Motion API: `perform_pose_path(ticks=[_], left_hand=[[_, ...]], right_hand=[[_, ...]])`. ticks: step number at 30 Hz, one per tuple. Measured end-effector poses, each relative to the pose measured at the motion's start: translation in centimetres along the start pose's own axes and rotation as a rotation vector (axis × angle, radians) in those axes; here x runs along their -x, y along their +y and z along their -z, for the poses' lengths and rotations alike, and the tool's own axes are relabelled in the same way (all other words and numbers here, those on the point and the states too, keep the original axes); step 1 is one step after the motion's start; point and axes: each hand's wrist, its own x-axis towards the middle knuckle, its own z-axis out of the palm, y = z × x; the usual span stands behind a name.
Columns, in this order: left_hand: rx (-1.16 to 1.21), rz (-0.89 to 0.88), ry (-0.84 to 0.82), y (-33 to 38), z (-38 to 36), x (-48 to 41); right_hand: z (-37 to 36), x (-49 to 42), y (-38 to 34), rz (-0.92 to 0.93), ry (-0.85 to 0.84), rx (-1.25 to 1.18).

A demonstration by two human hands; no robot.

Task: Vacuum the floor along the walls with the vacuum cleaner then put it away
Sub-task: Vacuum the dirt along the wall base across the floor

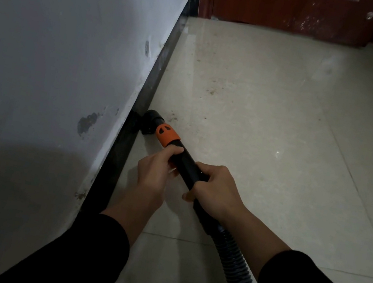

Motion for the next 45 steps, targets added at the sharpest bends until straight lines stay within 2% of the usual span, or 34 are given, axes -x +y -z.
perform_pose_path(ticks=[12,35,45], left_hand=[[0.046,0.064,-0.061,-0.3,-0.2,-1.1],[0.086,0.075,-0.248,-2.5,-3.4,1.2],[0.109,0.139,-0.279,-4.1,-5.6,3.2]], right_hand=[[-0.5,-0.5,0.1,0.120,0.090,0.193],[3.4,1.8,1.7,0.088,0.162,0.273],[6.1,4.0,2.8,0.018,0.196,0.304]])
